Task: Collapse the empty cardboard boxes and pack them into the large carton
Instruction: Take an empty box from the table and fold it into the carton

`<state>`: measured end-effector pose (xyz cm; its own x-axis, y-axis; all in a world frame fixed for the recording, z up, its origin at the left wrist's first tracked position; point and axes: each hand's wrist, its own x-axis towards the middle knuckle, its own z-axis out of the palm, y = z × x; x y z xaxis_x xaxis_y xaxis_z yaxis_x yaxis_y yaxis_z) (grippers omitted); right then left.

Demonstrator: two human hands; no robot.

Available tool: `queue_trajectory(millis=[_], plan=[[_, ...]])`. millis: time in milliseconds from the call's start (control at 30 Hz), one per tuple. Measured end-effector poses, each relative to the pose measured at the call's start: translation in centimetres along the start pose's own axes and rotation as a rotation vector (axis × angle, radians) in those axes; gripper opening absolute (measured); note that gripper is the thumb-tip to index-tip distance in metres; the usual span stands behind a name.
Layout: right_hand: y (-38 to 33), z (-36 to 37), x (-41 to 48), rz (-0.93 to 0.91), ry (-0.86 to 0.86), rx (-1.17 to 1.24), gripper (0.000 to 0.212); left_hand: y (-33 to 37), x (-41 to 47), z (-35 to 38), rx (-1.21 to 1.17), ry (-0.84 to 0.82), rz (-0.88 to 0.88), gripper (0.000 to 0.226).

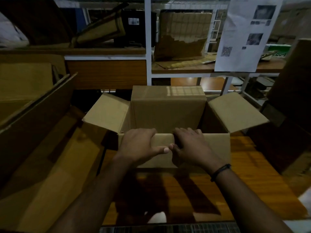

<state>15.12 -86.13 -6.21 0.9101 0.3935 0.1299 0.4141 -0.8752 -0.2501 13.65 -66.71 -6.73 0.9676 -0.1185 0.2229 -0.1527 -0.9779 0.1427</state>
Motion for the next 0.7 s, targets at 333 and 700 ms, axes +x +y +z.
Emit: queue_trajectory(millis=[333, 700], plan=[[0.8, 2.3, 0.0, -0.061, 0.156, -0.083, 0.029, 0.0, 0.3, 1.6, 0.046, 0.115, -0.018, 0.053], [4.8, 2.1, -1.2, 0.02, 0.239, -0.115, 0.037, 0.0, 0.2, 1.3, 0.003, 0.082, -0.042, 0.053]])
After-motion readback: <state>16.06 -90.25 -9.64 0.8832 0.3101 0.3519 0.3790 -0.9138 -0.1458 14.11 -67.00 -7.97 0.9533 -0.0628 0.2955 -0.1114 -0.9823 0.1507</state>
